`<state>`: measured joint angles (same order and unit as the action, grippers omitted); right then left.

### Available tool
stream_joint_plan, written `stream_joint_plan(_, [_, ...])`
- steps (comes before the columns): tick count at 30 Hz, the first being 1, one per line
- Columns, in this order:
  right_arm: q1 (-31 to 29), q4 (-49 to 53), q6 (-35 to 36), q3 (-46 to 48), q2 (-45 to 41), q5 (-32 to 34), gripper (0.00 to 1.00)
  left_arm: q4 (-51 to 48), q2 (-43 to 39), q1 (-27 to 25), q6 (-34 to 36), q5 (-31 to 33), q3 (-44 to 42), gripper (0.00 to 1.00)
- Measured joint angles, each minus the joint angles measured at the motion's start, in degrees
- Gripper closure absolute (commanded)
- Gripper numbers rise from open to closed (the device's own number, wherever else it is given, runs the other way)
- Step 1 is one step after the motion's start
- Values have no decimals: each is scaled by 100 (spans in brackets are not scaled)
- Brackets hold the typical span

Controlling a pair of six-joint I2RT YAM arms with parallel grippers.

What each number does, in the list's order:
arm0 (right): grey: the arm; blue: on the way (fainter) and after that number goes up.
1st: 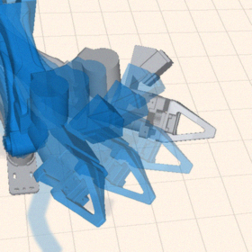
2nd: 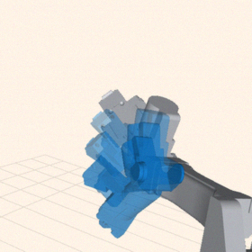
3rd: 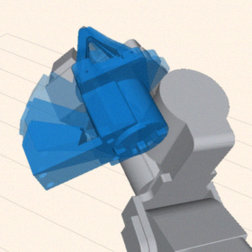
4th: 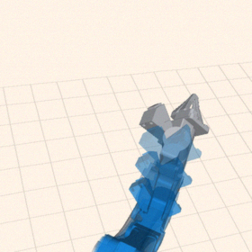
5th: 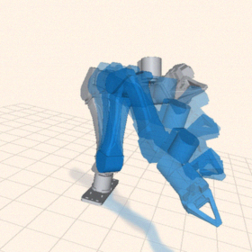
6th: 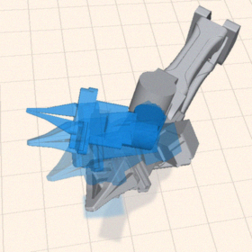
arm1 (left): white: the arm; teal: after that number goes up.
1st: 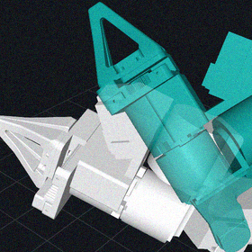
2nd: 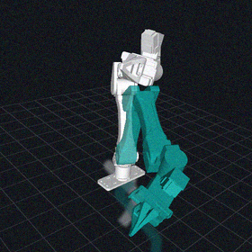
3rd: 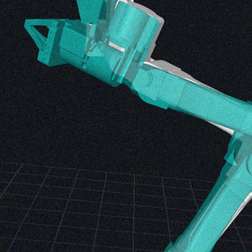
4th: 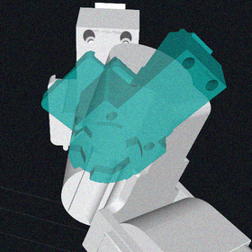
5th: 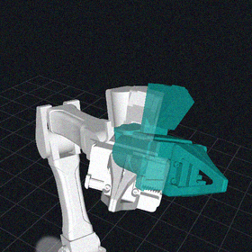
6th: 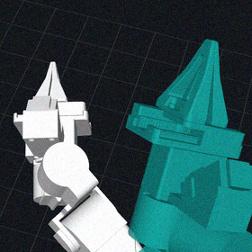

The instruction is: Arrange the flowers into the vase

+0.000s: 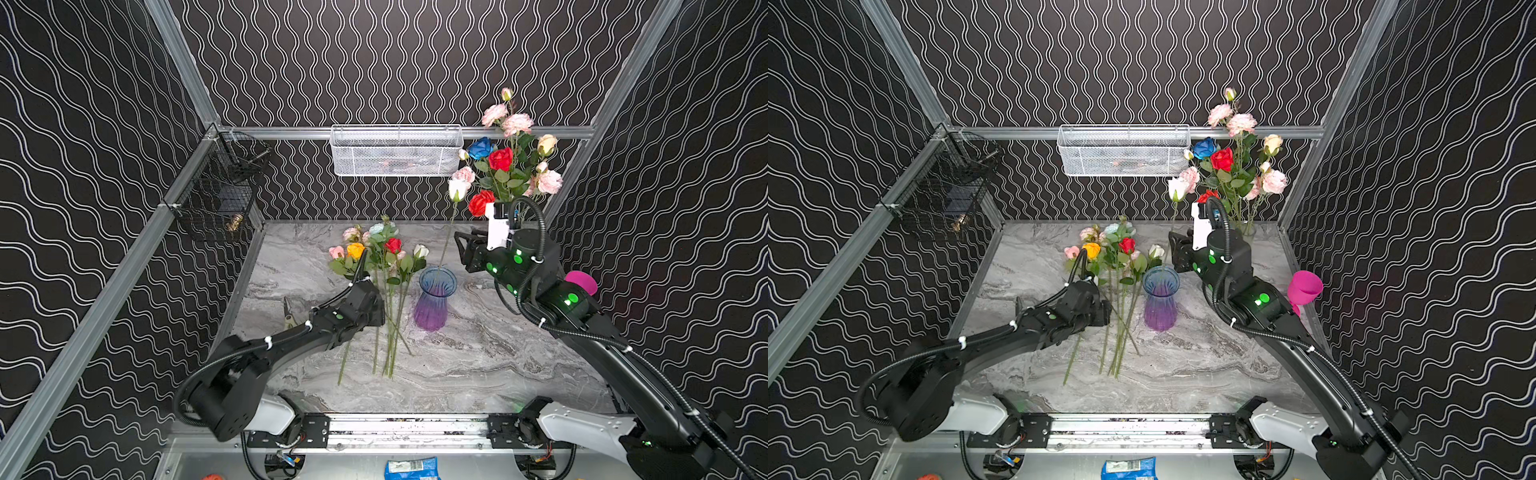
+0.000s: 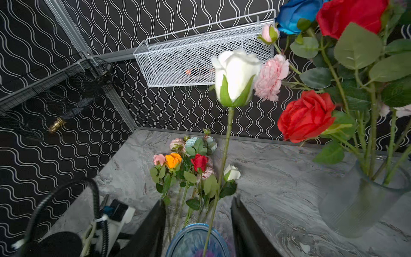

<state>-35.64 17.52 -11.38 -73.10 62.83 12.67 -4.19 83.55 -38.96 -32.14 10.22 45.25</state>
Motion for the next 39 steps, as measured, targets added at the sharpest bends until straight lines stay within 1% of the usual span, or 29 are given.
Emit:
stream_joint_plan(4, [0,13,-127,286,-308,-11,55,96,638,0,199,-168,481,55])
stream_joint_plan(10, [0,138,-256,625,-629,-72,57,103,1565,2,376,-127,1154,59])
stream_joint_plan(12, [0,195,-273,684,-708,-70,57,101,1851,28,402,-125,1349,62])
stream_joint_plan(14, [0,251,-275,719,-787,-68,58,48,2085,46,407,-125,1517,68])
stream_joint_plan(16, [0,313,-278,732,-857,-63,58,2,2229,70,439,-125,1624,76])
stream_joint_plan(19, [0,378,-275,741,-925,-26,58,-37,2240,74,463,-120,1665,88])
stream_joint_plan(22, [0,422,-275,752,-957,0,59,-35,2000,76,463,-116,1539,95])
stream_joint_plan(24, [0,422,-275,752,-960,-2,59,90,1773,87,461,-96,1344,93])
stream_joint_plan(26, [0,422,-280,752,-955,-4,59,151,1631,98,393,-94,1200,71])
stream_joint_plan(29, [0,420,-295,752,-933,-17,59,157,1611,136,332,-35,1178,60])
stream_joint_plan(32, [0,417,-295,750,-892,-79,59,205,1792,214,334,-98,1281,60])
stream_joint_plan(36, [0,420,-295,748,-870,-96,59,282,2181,356,245,-350,1386,72])
stream_joint_plan(39, [0,422,-295,739,-872,-96,63,313,2378,393,247,-481,1427,82])
